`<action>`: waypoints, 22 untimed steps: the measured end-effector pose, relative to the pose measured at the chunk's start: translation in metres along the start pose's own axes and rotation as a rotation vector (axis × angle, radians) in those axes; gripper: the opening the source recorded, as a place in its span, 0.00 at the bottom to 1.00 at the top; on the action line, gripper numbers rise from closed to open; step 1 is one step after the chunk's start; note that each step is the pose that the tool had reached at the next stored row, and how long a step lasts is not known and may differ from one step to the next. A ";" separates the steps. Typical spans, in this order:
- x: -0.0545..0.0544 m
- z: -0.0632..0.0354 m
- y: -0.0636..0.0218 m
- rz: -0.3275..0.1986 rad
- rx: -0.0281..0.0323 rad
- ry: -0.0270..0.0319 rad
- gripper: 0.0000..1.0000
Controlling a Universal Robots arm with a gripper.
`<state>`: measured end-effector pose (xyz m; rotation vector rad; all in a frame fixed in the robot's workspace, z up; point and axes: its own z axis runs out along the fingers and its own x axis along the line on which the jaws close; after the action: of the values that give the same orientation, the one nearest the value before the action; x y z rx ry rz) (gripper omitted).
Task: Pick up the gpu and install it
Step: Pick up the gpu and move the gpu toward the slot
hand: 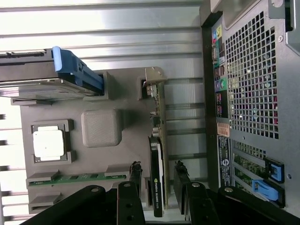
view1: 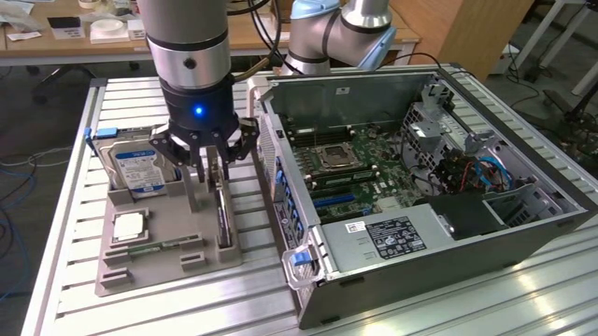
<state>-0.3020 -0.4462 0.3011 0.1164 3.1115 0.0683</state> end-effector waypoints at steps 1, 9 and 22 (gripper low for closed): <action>0.000 0.0001 0.0000 0.000 -0.0001 -0.0001 0.42; 0.000 0.0023 -0.0001 0.000 -0.0002 -0.0002 0.42; 0.000 0.0058 -0.0002 0.000 -0.0002 -0.0002 0.42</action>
<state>-0.3019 -0.4461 0.2953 0.1164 3.1113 0.0686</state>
